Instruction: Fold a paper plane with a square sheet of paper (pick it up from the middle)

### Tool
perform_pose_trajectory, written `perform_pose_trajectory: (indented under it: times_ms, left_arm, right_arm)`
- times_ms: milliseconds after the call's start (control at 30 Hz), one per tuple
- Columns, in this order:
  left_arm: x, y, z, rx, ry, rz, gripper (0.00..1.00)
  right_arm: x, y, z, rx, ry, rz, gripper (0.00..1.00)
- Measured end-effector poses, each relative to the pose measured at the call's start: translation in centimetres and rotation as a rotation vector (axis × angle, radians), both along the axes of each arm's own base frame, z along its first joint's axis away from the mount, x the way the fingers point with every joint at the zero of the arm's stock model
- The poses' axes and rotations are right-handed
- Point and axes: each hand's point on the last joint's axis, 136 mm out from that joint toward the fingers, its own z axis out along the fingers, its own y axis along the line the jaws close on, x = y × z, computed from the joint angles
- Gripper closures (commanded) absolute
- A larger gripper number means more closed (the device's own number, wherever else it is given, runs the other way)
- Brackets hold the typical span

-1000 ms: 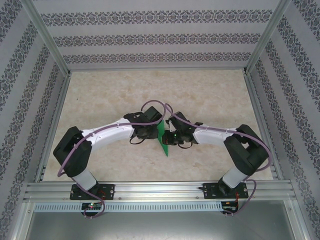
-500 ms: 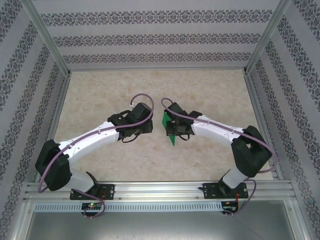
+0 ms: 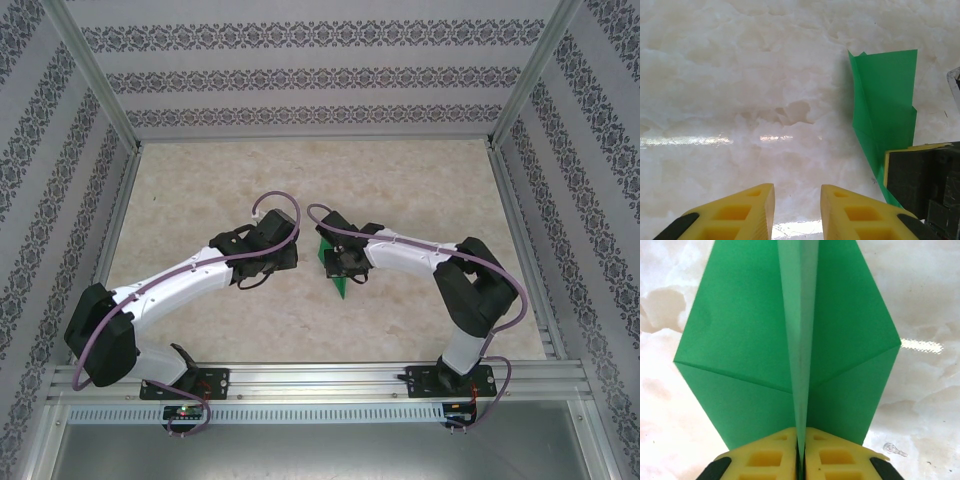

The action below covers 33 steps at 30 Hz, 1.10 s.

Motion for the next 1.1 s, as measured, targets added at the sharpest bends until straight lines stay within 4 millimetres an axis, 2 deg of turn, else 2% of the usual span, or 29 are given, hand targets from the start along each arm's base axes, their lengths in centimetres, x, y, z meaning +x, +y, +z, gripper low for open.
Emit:
perform_pose_trajectory:
  times_ms: [133,533,833,1100]
  left_arm:
    - [0.1,0.1,0.0,-0.002,0.0,0.003,0.69]
    - [0.1,-0.1,0.1,-0.011,0.001,0.0,0.69]
    - [0.1,-0.2,-0.3,-0.008,0.011,-0.003,0.69]
    - [0.0,-0.3,-0.4,-0.01,0.018,-0.008,0.69]
  right_arm:
    - [-0.1,-0.1,-0.7,-0.006,0.012,-0.011,0.8]
    - [-0.3,-0.3,-2.3,-0.027,0.032,-0.01,0.76]
    - [-0.3,-0.3,-2.6,-0.028,0.037,-0.027,0.76]
    - [-0.3,-0.3,-2.0,-0.027,0.034,-0.027,0.74]
